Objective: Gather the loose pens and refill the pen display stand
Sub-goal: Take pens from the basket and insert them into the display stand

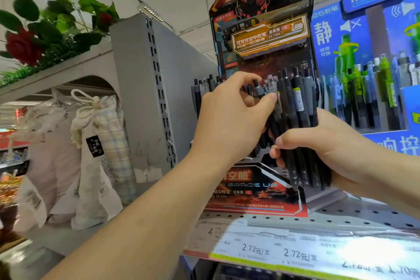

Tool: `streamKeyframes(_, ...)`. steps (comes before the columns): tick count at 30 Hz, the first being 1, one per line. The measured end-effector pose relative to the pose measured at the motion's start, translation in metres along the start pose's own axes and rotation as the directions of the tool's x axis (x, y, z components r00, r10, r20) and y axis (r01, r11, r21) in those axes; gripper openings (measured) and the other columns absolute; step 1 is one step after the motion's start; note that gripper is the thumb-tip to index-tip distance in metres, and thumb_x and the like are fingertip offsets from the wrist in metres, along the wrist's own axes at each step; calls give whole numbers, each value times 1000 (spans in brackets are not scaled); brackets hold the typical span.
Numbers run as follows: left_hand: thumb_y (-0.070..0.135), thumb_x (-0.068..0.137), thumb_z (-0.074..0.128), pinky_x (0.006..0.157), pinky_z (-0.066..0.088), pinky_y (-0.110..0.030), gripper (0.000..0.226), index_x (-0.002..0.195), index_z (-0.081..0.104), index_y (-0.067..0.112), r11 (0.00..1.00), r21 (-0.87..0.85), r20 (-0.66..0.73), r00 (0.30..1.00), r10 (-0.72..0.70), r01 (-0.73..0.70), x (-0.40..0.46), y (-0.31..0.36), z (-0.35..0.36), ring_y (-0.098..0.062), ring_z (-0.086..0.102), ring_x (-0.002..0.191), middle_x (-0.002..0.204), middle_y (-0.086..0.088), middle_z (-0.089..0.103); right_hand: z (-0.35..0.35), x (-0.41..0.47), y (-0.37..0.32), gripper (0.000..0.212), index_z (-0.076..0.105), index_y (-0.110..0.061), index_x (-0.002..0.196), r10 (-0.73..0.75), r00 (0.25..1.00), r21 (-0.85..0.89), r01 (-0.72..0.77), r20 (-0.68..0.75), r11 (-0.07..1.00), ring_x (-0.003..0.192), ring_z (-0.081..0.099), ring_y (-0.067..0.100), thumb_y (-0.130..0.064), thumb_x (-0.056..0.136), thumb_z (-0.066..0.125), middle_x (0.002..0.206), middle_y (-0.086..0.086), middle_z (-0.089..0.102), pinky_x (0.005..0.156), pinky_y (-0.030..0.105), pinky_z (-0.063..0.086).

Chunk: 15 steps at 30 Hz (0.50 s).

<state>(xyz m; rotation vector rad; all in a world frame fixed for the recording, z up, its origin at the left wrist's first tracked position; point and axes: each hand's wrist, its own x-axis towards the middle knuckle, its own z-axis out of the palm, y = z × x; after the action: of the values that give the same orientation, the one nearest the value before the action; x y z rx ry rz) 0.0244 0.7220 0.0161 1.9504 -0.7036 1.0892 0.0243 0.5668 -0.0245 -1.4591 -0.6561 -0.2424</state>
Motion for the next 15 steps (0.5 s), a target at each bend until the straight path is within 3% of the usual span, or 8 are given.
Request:
streamKeyframes(4,32,90,73,66,62,-39,22,111,67,33,998,-63,-32,999,-3,1,1,-2,0,-9,71,61,73,4,69,1,3,1,34,63,-5,105,-7,1000,34,7,5,999,67,70,25,0,72,71,75,15,66,58,34,57)
streamKeyframes(9,27,91,71,74,62,-41,41,131,64,29,994,-98,-91,995,32,-41,-1,-4,-2,-17,71,79,81,10,67,-3,9,0,14,65,-4,95,-8,995,95,18,-99,995,76,76,29,6,86,62,76,13,67,63,35,60)
streamKeyframes(12,25,92,69,72,62,-42,50,140,57,28,988,-150,-128,992,17,-37,-4,-5,-3,-16,70,80,83,13,65,-6,11,-5,30,60,11,111,-19,989,68,29,-148,997,81,77,33,6,82,66,86,23,74,64,38,61)
streamKeyframes(14,22,92,68,71,63,-42,51,142,54,27,979,-200,-170,985,1,-36,-5,-7,-4,-9,69,74,76,16,63,-6,11,-7,45,52,14,117,-16,982,51,26,-191,998,81,77,37,3,77,69,91,29,70,72,50,63)
streamKeyframes(15,20,93,66,70,63,-41,50,140,53,28,973,-225,-204,979,2,-49,-5,-8,-6,-6,69,72,75,18,62,-6,12,-6,40,52,11,112,-18,978,40,26,-208,999,80,76,37,4,77,69,89,27,66,76,55,62)
